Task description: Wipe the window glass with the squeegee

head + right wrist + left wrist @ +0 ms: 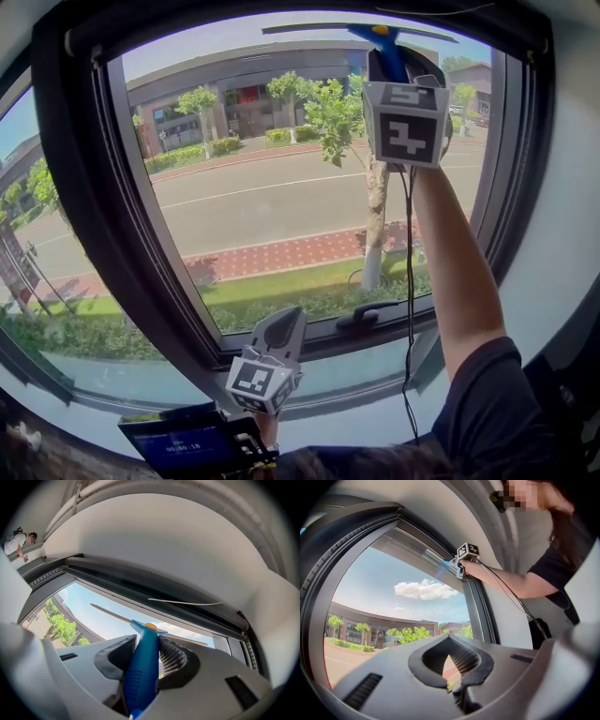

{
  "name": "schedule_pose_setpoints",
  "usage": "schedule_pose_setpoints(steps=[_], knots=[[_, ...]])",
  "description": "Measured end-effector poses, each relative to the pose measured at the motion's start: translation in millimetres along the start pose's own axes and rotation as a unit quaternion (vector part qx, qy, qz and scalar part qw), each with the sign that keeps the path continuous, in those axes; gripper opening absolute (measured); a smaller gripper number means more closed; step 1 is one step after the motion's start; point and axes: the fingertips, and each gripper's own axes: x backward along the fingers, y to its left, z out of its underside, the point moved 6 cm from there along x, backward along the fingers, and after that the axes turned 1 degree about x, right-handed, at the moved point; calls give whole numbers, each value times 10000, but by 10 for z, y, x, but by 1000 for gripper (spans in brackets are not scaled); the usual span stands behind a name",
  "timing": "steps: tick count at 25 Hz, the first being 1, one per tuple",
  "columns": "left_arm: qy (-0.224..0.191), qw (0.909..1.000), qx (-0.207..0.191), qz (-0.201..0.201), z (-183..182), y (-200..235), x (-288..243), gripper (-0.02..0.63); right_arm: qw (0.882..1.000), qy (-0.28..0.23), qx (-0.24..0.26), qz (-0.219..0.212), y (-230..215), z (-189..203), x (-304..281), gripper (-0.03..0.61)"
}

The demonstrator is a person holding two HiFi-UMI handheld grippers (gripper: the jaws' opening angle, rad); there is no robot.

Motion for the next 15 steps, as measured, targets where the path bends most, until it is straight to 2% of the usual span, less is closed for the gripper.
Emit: schedule_pose_setpoints(steps=[15], knots=[[77,9999,57,-123,74,58,41,2,9997,-6,130,-200,141,245,195,141]])
